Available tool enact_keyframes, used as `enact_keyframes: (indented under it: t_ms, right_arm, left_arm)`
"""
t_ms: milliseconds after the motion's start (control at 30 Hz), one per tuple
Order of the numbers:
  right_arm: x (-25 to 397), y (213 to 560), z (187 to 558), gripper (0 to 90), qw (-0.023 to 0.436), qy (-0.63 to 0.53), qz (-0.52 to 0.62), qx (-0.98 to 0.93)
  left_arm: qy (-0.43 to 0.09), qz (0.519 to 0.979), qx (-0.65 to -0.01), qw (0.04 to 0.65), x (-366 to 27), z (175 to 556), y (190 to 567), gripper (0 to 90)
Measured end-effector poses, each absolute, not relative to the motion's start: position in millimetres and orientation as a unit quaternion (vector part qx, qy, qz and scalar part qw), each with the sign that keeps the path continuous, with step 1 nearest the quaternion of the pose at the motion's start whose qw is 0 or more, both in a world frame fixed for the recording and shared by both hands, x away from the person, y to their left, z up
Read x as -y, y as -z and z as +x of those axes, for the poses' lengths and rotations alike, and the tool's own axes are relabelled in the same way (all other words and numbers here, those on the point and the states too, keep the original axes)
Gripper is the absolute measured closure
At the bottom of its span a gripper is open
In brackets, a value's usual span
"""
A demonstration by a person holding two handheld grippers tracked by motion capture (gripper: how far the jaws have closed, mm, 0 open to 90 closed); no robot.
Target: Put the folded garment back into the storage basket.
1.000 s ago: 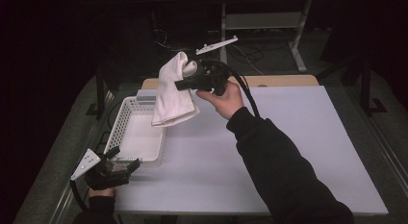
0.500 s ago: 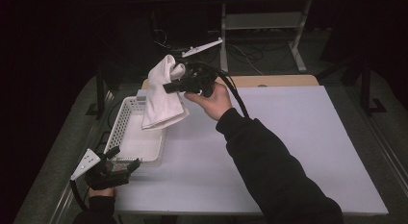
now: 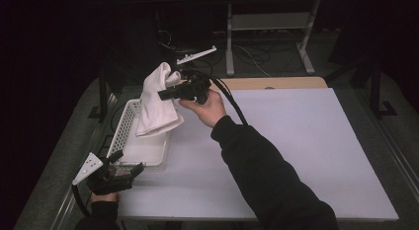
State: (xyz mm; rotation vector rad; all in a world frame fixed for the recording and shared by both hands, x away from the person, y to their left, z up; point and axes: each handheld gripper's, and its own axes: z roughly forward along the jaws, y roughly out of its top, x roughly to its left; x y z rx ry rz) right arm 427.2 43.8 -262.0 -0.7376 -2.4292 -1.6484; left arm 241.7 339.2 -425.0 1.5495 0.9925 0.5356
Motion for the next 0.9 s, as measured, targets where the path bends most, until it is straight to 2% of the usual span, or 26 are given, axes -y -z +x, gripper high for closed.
enact_keyframes:
  t_ms: [500, 900]
  right_arm:
    - [-65, 285, 435, 77.9, 0.067, 0.537, -0.254, 0.801]
    - [-89, 316, 440, 77.9, 0.074, 0.542, -0.267, 0.794]
  left_arm:
    - [-0.229, 0.658, -0.426, 0.578, -339, 242, 425, 0.0]
    - [-0.229, 0.658, -0.425, 0.578, -340, 243, 425, 0.0]
